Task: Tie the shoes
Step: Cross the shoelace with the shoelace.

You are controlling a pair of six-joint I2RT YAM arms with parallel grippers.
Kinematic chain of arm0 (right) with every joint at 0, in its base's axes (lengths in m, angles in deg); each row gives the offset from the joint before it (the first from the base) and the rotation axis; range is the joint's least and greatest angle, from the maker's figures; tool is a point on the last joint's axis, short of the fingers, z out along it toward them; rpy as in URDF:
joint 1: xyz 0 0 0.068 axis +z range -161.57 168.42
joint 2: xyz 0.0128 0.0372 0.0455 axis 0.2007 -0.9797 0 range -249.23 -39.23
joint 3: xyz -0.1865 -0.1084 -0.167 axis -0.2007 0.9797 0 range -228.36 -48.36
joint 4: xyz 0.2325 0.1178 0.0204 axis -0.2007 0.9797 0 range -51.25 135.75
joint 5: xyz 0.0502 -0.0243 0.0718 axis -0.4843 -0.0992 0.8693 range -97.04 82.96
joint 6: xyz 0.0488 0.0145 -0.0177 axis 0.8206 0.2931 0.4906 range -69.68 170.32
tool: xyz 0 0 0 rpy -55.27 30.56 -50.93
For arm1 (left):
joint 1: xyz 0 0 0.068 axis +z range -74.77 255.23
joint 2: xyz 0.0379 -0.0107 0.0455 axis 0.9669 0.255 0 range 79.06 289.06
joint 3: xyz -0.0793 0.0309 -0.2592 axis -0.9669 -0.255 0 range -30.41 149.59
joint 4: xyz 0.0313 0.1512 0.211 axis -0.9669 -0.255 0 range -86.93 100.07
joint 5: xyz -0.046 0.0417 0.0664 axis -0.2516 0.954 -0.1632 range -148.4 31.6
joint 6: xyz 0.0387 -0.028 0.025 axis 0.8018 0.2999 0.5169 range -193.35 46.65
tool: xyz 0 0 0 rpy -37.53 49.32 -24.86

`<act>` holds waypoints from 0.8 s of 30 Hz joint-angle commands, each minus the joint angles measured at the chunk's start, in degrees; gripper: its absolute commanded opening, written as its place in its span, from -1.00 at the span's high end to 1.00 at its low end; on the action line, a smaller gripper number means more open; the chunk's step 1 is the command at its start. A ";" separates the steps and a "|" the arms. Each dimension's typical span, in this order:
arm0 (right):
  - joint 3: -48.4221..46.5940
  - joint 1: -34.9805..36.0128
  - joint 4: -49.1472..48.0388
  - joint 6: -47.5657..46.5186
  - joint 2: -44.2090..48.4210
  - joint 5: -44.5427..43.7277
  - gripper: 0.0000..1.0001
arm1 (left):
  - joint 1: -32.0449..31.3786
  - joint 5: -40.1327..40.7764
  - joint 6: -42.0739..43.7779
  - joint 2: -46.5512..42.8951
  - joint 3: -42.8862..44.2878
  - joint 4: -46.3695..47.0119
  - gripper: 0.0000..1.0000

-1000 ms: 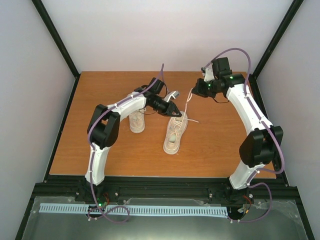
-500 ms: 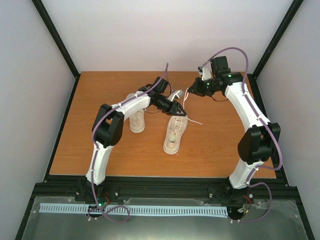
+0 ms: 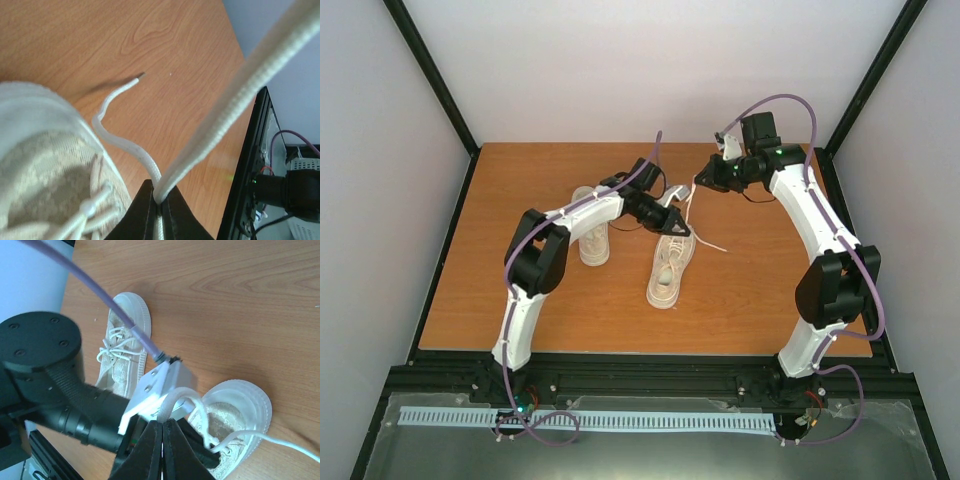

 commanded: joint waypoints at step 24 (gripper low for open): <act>21.89 -2.49 -28.60 -2.53 -0.20 20.11 -0.88 | 0.03 -2.07 -3.97 -14.13 -13.45 5.74 0.99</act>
